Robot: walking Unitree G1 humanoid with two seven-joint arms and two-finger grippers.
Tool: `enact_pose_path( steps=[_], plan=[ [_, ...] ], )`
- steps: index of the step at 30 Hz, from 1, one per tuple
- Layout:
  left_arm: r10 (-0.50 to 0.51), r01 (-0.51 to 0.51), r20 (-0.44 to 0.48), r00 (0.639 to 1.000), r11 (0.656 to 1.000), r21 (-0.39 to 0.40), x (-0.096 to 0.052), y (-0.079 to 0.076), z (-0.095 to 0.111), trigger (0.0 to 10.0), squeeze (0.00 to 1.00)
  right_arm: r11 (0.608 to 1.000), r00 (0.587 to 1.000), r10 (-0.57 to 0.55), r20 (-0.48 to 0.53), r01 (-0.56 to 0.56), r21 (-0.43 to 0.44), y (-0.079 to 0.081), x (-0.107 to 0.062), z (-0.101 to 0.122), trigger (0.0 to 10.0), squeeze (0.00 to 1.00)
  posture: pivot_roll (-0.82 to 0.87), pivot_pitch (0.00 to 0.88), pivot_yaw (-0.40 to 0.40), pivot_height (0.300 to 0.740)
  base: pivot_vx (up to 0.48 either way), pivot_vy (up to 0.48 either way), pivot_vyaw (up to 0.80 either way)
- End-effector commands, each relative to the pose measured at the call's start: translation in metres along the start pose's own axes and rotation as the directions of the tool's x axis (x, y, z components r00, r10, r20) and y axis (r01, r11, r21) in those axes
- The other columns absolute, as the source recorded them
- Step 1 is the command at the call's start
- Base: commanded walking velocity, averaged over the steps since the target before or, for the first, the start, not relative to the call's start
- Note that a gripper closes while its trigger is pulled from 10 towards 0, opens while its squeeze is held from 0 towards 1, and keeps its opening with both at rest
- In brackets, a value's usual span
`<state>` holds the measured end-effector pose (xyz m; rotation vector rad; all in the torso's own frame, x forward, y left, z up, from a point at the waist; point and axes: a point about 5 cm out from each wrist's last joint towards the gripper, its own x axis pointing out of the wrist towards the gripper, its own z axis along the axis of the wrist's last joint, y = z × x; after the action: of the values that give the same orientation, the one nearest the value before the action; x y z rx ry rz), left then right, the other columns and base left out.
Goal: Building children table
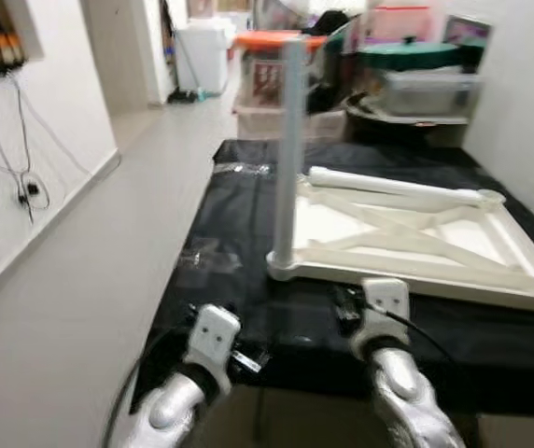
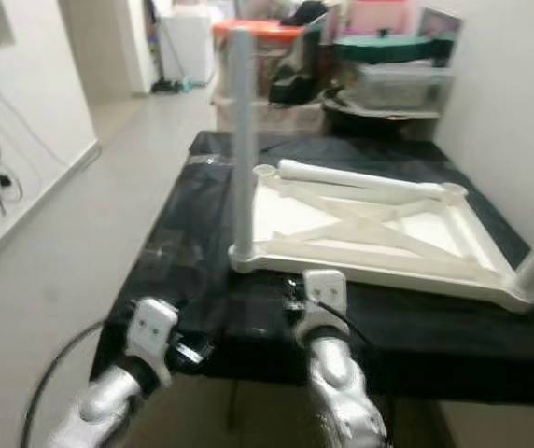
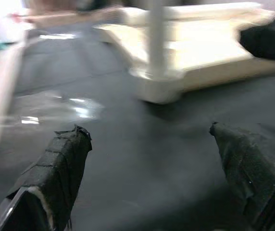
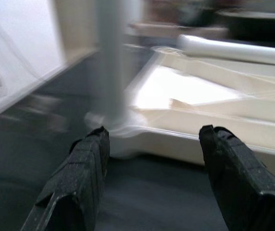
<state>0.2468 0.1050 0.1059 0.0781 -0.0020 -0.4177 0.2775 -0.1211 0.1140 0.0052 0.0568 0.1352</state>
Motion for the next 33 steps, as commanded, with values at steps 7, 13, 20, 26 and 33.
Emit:
enact_pose_path(
  steps=[7,13,20,26,33],
  plan=[
    [-0.032,0.033,-0.009,0.999,0.999,0.004,0.003,-0.009,-0.001,10.0,0.0,1.0,1.0,0.027,0.015,-0.027,0.014,-0.008,0.0,0.004,10.0,0.0,0.17,0.0,-0.05,0.74,0.0,0.0,0.0],
    [-0.034,0.034,-0.011,0.999,0.999,-0.001,0.002,-0.01,-0.001,10.0,0.0,0.994,0.994,0.105,0.022,-0.105,0.018,-0.009,0.0,0.005,10.0,0.0,0.17,0.0,-0.051,0.74,0.0,0.0,0.0],
    [-0.035,0.035,-0.012,0.999,0.999,-0.009,0.001,-0.011,0.0,10.0,0.0,0.973,0.973,0.228,0.038,-0.227,-0.035,-0.026,0.011,0.018,10.0,0.0,0.17,0.0,-0.053,0.74,0.0,0.0,0.0],
    [-0.037,0.036,-0.013,0.999,0.999,-0.013,0.0,-0.012,0.0,10.0,0.0,0.943,0.947,0.319,-0.026,-0.32,-0.088,-0.036,0.021,0.021,10.0,0.0,0.17,0.0,-0.062,0.74,0.0,0.0,0.0],
    [-0.043,0.043,-0.013,0.999,0.999,-0.019,-0.001,-0.014,0.0,10.0,0.0,0.867,0.888,0.375,-0.266,-0.437,-0.238,-0.056,0.033,0.007,10.0,0.0,0.17,0.0,-0.059,0.74,0.0,0.0,0.0]
  ],
)
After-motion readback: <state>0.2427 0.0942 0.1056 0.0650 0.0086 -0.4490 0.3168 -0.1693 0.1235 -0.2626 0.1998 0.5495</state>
